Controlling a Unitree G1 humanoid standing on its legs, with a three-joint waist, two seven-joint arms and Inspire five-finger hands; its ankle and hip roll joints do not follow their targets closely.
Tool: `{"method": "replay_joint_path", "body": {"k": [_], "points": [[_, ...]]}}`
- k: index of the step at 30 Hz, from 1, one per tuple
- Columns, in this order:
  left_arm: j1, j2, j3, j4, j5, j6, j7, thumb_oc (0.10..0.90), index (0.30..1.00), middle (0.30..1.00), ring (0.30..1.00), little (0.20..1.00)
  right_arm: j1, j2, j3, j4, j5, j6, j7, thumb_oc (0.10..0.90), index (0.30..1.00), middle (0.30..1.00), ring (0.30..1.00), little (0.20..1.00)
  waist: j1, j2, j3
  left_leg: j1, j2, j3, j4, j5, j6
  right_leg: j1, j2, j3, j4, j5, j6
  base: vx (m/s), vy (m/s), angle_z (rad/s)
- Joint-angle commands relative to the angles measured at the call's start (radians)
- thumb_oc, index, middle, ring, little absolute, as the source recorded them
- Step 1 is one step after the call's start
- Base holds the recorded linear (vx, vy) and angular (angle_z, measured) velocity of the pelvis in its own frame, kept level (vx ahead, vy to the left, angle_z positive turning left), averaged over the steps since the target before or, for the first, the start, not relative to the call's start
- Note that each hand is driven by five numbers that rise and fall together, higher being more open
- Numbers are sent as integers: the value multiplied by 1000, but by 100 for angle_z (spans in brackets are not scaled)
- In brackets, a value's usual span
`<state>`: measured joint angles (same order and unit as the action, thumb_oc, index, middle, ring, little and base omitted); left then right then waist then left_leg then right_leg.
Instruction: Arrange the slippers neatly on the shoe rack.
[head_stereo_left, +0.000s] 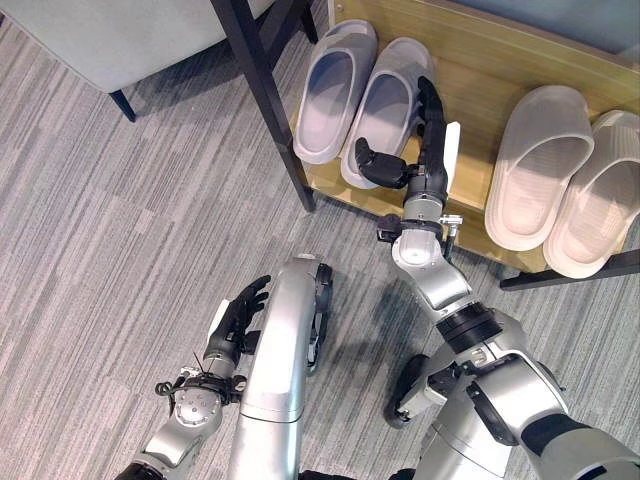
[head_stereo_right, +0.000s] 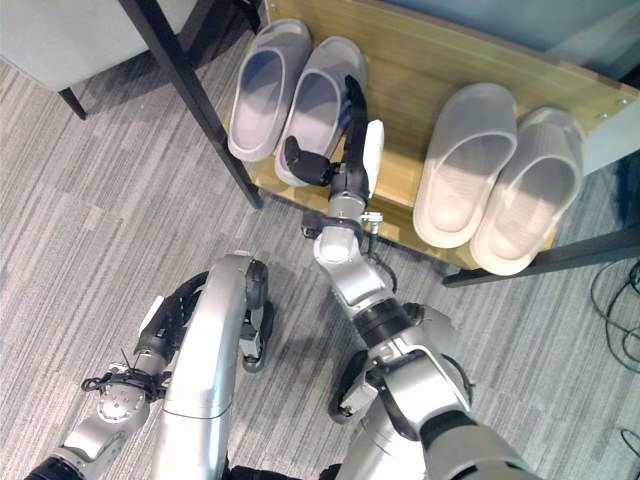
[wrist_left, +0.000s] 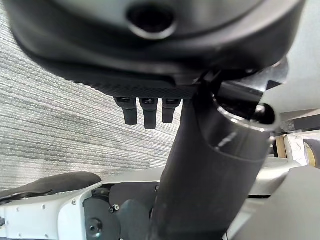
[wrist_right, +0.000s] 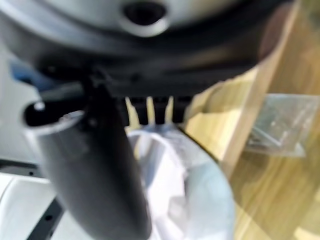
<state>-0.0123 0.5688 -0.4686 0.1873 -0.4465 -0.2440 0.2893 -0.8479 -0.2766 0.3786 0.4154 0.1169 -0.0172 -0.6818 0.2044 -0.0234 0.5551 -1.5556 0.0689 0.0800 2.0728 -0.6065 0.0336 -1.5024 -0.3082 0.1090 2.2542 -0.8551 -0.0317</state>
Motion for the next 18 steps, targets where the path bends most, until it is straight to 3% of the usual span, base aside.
{"method": "replay_joint_path", "body": {"k": [1, 10, 18], "points": [[-269, -185, -57, 25, 54, 9, 97, 800, 900, 900, 900, 900, -130, 12, 52, -229, -137, -79, 29, 800, 900, 900, 900, 900, -20, -43, -35, -14, 17, -91, 58, -132, -132, -59, 1, 85, 52, 187, -30, 0, 0, 0], [-216, -166, -40, -2, 50, 7, 85, 800, 900, 900, 900, 900, -25, -2, 21, -385, -190, -87, 55, 800, 900, 900, 900, 900, -39, -41, -35, -14, 22, -94, 66, -125, -127, -67, 16, 78, 52, 181, -27, 0, 0, 0], [-212, -162, -40, 0, 44, 5, 87, 800, 900, 900, 900, 900, -31, -11, 28, -329, -179, -73, 61, 800, 900, 900, 900, 900, -45, -36, -35, -14, 18, -99, 73, -120, -128, -67, 15, 71, 57, 177, -25, 0, 0, 0]]}}
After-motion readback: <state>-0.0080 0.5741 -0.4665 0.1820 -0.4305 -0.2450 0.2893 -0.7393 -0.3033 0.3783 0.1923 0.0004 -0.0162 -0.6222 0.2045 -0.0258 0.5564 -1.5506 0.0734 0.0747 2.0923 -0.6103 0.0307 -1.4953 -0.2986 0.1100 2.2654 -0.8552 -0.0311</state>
